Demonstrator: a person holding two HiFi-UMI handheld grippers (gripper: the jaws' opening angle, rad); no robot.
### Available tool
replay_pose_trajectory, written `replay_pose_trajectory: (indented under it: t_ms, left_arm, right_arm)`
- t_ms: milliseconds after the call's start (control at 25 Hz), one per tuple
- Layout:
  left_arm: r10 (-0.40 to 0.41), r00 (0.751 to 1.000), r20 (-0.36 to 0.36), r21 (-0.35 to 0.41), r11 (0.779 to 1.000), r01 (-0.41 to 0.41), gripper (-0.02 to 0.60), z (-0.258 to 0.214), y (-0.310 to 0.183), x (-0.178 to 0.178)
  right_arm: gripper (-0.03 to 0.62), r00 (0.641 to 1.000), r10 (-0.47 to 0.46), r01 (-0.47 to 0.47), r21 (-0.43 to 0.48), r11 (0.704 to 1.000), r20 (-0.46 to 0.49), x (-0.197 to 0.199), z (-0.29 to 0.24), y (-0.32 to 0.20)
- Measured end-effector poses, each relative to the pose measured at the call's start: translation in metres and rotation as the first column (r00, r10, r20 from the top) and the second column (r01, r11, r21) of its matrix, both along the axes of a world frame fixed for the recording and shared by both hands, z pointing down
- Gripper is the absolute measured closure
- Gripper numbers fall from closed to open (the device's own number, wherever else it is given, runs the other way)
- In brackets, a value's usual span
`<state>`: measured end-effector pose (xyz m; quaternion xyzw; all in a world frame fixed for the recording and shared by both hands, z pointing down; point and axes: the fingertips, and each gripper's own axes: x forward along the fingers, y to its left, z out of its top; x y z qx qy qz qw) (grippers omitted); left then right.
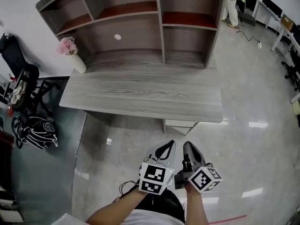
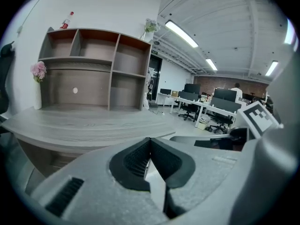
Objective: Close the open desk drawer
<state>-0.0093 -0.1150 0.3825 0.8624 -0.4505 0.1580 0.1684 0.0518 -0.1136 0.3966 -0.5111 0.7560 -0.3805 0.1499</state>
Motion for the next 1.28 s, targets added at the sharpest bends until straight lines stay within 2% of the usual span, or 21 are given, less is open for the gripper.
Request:
replay_pose_trajectory:
  t_ms: [280,480,680,840,1280]
  left_arm:
    - [0.000,1.000,0.002,0.038,0.999,0.000,0.577,-0.041,0.021,-0.008]
    - [0.000,1.000,-0.015,0.036,0.999,0.001,0.577,-0.061,0.030,-0.021]
    - [0.025,1.000,0.003,0.050,0.998,-0.025,0.577,-0.077,0.045,-0.042]
    - [0.034,0.999,-0.009,0.075,0.997,-0.033,0.577,-0.089,0.053,-0.069]
    - [0.042,0.998,-0.040,0.111,0.993,-0.038,0.577,-0.107,0.083,-0.145]
  right_arm:
    - [0.594,0.979,-0.057,0.072,0.071,0.995,-0.196,-0.016,-0.054,0.026]
    - [0.594,0.945,-0.082,0.122,0.109,0.987,-0.317,-0.030,-0.086,0.035]
    - [0.594,0.905,-0.100,0.173,0.144,0.974,-0.413,-0.059,-0.109,0.046]
    - [0.594,0.882,-0.084,0.178,0.162,0.971,-0.463,-0.089,-0.120,0.055]
    - [0.594,0.854,-0.063,0.169,0.161,0.972,-0.516,-0.169,-0.132,0.090]
